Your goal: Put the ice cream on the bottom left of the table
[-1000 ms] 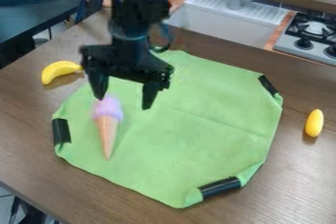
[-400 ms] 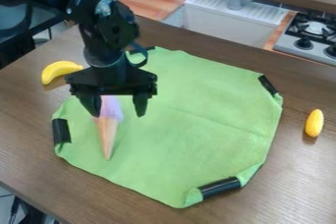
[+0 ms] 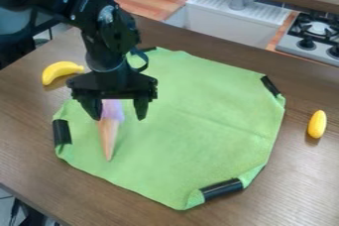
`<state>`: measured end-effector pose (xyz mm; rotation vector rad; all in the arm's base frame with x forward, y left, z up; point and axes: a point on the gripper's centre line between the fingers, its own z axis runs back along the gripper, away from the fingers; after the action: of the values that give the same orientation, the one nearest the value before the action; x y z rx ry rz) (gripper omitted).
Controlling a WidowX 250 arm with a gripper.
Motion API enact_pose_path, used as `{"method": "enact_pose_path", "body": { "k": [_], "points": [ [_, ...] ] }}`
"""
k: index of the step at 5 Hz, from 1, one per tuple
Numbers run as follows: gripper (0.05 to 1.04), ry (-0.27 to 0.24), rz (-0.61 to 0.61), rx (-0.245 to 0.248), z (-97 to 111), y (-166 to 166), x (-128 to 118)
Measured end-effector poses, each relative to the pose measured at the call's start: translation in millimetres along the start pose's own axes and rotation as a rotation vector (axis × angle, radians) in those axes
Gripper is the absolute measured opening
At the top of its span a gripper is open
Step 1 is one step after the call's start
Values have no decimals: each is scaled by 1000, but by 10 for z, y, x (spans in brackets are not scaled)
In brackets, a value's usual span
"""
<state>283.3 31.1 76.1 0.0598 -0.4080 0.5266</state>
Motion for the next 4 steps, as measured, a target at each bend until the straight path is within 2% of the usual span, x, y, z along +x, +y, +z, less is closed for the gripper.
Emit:
{"method": "enact_pose_path", "body": {
  "k": [2,3,4],
  "points": [
    [1000,14,12,78,-162,81,-13],
    [953,34,21,105,-198,95,-13],
    [714,39,24,110,-184,77,-16]
  ]
}}
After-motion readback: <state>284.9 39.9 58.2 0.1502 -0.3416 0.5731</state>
